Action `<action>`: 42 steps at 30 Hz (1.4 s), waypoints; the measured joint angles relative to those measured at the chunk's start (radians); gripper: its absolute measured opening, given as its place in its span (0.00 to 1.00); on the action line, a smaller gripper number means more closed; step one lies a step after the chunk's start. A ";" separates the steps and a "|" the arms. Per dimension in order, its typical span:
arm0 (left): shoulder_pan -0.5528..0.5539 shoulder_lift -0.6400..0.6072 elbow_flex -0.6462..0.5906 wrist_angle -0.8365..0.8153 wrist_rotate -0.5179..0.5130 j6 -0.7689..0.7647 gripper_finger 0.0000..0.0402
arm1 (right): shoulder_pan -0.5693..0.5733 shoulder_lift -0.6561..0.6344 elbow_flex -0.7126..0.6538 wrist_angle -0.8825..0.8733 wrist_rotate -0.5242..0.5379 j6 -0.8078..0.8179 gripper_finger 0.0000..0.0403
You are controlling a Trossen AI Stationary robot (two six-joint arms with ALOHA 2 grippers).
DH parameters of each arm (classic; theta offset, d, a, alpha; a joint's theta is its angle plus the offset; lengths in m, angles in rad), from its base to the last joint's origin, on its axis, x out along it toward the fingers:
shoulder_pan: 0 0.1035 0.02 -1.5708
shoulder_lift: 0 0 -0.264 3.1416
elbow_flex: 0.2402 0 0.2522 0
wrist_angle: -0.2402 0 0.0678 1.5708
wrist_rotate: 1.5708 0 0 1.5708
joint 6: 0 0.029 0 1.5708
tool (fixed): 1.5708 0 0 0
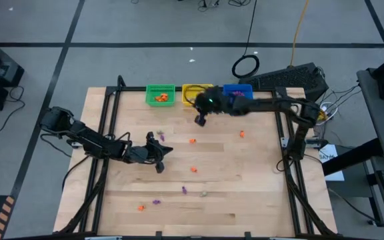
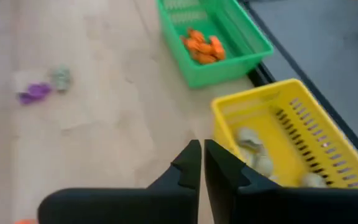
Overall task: Sort Halloween decoration
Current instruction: Put the violet skeleton toy into the blue bin
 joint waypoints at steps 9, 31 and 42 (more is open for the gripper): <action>0.000 0.000 0.000 -0.039 0.054 0.019 0.01 | 0.157 -0.278 -0.400 0.221 0.010 0.119 0.00; -0.027 0.000 0.213 -0.746 0.262 -0.245 0.16 | 0.466 -0.355 -0.521 0.220 0.294 0.197 0.00; -0.107 0.003 0.215 -0.968 0.113 -0.611 0.38 | 0.487 -0.355 -0.521 0.216 0.296 0.198 0.00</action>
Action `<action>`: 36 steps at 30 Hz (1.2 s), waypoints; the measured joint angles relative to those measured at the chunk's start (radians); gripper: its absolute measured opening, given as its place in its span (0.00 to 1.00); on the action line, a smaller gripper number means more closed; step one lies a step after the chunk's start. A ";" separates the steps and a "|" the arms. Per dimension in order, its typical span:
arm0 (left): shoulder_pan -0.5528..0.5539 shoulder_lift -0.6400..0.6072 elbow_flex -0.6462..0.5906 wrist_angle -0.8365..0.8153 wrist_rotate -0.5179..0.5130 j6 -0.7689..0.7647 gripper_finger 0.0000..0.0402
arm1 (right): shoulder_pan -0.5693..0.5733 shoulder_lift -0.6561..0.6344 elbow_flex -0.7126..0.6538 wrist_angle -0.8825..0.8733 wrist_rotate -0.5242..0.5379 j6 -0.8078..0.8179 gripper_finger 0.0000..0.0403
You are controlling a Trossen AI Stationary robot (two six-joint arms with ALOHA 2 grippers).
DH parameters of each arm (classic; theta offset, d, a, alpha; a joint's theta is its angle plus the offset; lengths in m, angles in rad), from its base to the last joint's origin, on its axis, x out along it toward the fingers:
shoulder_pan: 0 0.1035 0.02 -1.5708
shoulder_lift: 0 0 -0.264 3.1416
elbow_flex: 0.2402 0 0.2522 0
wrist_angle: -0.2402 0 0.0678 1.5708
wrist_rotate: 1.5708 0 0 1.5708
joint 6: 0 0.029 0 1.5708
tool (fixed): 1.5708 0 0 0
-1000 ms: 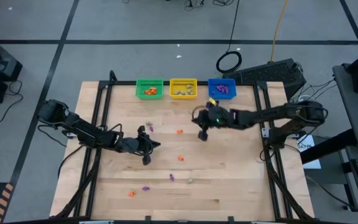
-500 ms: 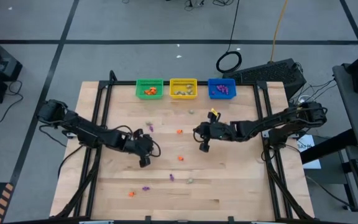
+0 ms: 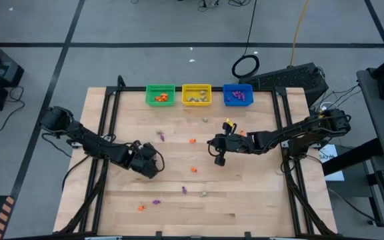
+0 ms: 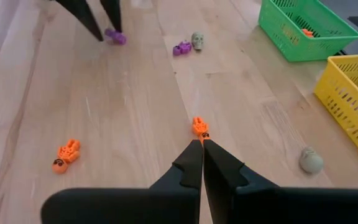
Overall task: Sort Halloween decoration
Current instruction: Put the violet skeleton toy into the blue bin
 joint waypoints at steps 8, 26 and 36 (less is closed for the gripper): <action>-0.012 0.075 0.004 -0.001 -0.016 -0.026 0.39 | 0.000 0.000 0.000 -0.001 0.001 0.011 0.00; -0.085 0.067 -0.007 0.078 -0.142 0.088 0.04 | 0.010 0.000 0.000 -0.003 -0.004 0.011 0.00; -0.023 0.065 -0.003 0.531 -0.069 0.410 0.03 | 0.081 0.059 0.001 0.158 -0.043 0.001 0.00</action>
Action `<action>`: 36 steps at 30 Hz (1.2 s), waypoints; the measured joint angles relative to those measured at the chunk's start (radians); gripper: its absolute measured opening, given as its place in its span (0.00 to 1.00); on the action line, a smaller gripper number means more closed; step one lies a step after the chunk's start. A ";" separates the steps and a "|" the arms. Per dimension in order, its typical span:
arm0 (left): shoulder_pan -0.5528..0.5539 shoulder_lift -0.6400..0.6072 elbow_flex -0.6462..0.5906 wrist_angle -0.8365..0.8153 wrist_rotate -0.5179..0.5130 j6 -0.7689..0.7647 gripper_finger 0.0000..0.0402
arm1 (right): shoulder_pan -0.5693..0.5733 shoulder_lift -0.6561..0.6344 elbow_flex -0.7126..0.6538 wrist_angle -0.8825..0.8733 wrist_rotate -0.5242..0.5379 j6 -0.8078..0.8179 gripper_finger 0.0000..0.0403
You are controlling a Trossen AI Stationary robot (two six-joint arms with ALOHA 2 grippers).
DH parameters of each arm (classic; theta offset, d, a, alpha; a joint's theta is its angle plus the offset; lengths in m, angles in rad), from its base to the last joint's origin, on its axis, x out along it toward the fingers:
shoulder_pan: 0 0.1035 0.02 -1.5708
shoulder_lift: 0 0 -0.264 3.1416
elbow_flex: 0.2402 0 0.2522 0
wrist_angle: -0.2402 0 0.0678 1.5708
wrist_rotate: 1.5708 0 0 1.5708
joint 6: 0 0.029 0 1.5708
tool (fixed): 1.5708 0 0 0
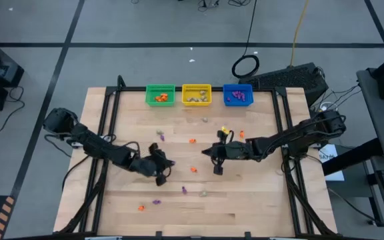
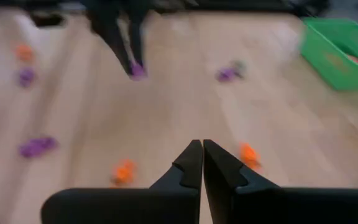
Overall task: Sort Halloween decoration
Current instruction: Put the violet skeleton toy into the blue bin
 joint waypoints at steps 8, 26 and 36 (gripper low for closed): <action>0.181 0.000 0.001 0.215 0.405 0.061 0.02 | 0.049 0.172 0.022 0.254 -0.048 -0.231 0.12; 0.250 0.000 0.002 0.259 0.669 0.010 0.02 | 0.063 0.373 0.303 0.160 -0.151 -0.542 0.38; 0.250 0.000 0.002 0.257 0.678 0.010 0.02 | 0.063 0.394 0.334 0.152 -0.147 -0.560 0.16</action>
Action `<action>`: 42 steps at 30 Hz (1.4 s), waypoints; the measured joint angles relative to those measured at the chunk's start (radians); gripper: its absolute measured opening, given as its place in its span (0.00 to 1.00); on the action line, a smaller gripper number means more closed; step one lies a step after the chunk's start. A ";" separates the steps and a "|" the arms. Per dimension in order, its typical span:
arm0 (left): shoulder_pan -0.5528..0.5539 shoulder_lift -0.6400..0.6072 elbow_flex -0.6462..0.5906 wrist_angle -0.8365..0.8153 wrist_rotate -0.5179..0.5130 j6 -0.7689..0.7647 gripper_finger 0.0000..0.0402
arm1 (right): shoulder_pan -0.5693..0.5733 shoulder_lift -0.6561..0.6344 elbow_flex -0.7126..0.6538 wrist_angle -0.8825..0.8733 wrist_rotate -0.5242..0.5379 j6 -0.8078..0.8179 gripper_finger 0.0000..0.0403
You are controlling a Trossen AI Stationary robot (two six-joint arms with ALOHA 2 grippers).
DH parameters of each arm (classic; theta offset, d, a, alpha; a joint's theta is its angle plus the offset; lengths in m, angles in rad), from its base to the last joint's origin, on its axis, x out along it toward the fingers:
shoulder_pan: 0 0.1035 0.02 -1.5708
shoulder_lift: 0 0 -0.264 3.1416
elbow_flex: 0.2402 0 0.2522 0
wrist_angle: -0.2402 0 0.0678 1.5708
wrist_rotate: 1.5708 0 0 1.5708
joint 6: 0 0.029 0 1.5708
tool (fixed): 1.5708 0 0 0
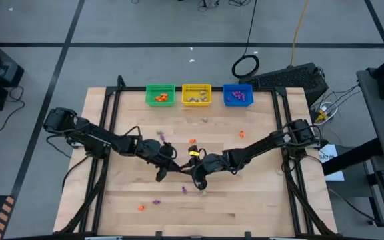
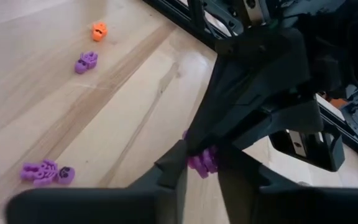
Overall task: Sort Halloween decoration
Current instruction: Put the violet skeleton toy into the blue bin
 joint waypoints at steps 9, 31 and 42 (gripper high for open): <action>0.000 0.000 -0.001 0.021 0.047 0.004 0.02 | -0.001 -0.002 0.001 -0.014 -0.004 0.000 0.01; -0.003 -0.004 0.003 0.006 -0.253 0.185 0.40 | -0.007 -0.010 -0.001 -0.143 0.122 0.000 0.00; -0.059 -0.004 -0.008 0.011 -0.470 0.238 0.40 | -0.148 -0.152 -0.001 -0.486 0.321 0.110 0.00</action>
